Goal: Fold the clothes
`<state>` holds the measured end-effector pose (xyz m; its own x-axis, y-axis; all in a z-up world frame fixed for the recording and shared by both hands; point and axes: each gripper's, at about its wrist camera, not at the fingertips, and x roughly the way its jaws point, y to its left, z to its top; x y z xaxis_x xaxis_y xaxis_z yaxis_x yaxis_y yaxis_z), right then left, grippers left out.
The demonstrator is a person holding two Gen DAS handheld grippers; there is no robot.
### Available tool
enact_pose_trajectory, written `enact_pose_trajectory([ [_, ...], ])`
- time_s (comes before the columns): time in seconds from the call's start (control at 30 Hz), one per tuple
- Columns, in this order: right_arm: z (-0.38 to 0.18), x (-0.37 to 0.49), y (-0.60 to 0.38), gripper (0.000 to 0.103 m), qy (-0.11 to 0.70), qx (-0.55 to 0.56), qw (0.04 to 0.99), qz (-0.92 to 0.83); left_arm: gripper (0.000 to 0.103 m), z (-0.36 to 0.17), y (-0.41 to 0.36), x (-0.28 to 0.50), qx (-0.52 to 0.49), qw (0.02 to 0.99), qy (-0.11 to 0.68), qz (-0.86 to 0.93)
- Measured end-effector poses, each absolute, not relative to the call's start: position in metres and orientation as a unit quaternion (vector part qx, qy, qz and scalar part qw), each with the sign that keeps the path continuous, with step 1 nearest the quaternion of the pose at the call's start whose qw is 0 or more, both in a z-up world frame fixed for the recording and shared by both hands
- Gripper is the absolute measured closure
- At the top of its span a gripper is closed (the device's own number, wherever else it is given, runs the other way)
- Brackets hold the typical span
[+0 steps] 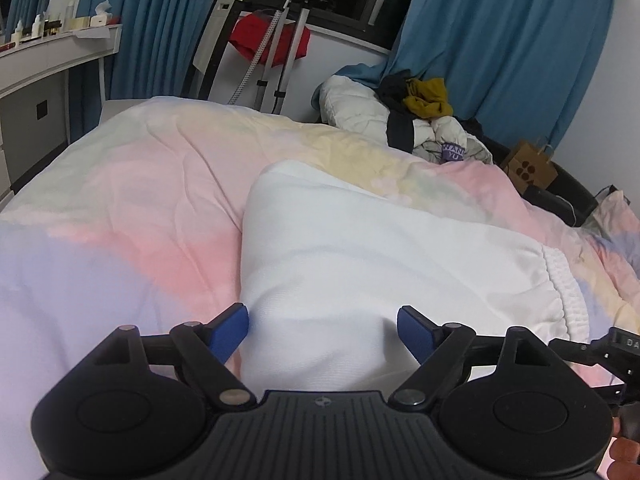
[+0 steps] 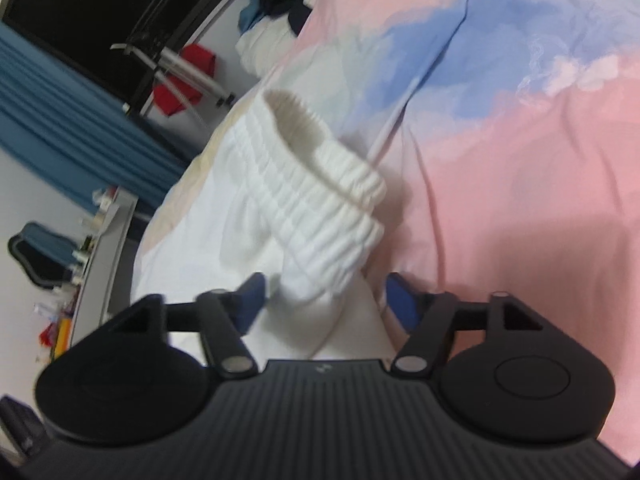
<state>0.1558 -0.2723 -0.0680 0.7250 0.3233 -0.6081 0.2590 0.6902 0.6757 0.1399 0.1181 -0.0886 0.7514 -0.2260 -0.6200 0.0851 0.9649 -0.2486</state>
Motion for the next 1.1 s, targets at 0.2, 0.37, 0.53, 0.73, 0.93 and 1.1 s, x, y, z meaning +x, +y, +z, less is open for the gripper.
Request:
enact_pose_trajectory([
  [0.2, -0.083, 0.166, -0.262, 0.027, 0.396, 0.406, 0.822, 0.047, 0.019, -0.097, 0.113, 0.144, -0.091, 0.928, 0.353, -0.08],
  [0.37, -0.062, 0.159, -0.264, 0.026, 0.352, 0.436, 0.823, 0.093, 0.018, -0.1, 0.117, 0.146, -0.095, 0.925, 0.36, -0.073],
  [0.53, -0.045, 0.155, -0.265, 0.025, 0.314, 0.444, 0.828, 0.137, 0.018, -0.104, 0.126, 0.147, -0.125, 0.918, 0.371, -0.069],
  [0.73, -0.063, 0.159, -0.272, 0.026, 0.337, 0.479, 0.803, 0.109, 0.015, -0.111, 0.131, 0.149, -0.145, 0.909, 0.384, -0.071],
  [0.93, -0.043, 0.153, -0.276, 0.026, 0.323, 0.493, 0.797, 0.131, 0.015, -0.114, 0.135, 0.15, -0.153, 0.908, 0.384, -0.063],
  [1.1, -0.037, 0.154, -0.271, 0.026, 0.333, 0.475, 0.803, 0.138, 0.014, -0.117, 0.132, 0.154, -0.15, 0.908, 0.387, -0.055],
])
